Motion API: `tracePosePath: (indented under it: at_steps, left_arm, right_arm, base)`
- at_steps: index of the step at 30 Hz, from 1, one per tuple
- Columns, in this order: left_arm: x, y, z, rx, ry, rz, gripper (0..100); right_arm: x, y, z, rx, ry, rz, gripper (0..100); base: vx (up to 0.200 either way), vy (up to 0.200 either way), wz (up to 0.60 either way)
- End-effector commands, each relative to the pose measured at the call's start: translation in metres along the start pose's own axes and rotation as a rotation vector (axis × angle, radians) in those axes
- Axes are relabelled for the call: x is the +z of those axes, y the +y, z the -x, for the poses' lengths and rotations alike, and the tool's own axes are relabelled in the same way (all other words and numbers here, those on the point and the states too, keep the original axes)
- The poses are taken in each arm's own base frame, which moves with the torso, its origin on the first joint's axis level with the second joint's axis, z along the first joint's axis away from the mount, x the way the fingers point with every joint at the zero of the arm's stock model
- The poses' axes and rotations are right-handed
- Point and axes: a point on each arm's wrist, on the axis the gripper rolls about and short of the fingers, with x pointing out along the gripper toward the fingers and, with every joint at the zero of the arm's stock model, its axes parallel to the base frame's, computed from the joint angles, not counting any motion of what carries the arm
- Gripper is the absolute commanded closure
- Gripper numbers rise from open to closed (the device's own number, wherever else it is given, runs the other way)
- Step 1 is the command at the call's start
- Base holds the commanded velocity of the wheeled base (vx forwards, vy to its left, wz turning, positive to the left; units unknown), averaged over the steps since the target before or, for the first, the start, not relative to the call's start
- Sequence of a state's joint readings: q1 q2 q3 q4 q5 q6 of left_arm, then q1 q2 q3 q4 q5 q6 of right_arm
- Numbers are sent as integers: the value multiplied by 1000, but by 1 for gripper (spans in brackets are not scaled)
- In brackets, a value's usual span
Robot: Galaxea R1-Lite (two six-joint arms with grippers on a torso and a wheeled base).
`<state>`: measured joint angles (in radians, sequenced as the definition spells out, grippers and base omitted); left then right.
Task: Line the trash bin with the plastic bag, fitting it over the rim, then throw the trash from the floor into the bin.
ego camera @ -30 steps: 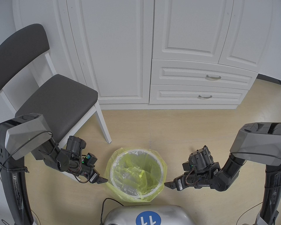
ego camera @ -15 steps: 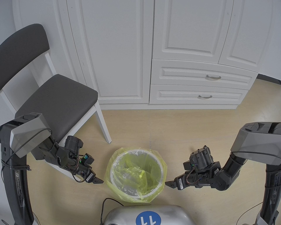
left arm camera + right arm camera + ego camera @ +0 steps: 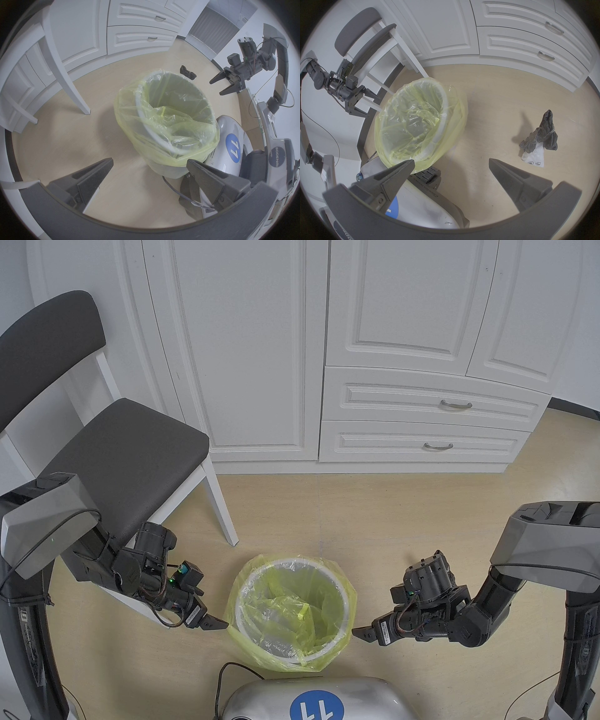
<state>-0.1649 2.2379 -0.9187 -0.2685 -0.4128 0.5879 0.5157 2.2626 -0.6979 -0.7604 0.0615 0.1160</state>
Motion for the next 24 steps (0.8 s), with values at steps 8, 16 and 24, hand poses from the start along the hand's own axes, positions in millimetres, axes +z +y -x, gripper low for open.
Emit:
tracePosePath:
  at_steps: [8, 16, 24]
  left_arm:
    - [2, 4, -30, -8, -5, 130, 0]
    - [-3, 6, -32, -10, 7, 137, 0]
    - [-9, 7, -42, -16, 29, 145, 0]
  right_arm:
    - [-6, -1, -9, -2, 26, -1, 0]
    - [-7, -1, -9, -3, 29, -3, 0]
    - [-8, -1, -10, 0, 32, -2, 0]
  base:
    - [0, 0, 0]
    - [0, 0, 0]
    - [0, 0, 0]
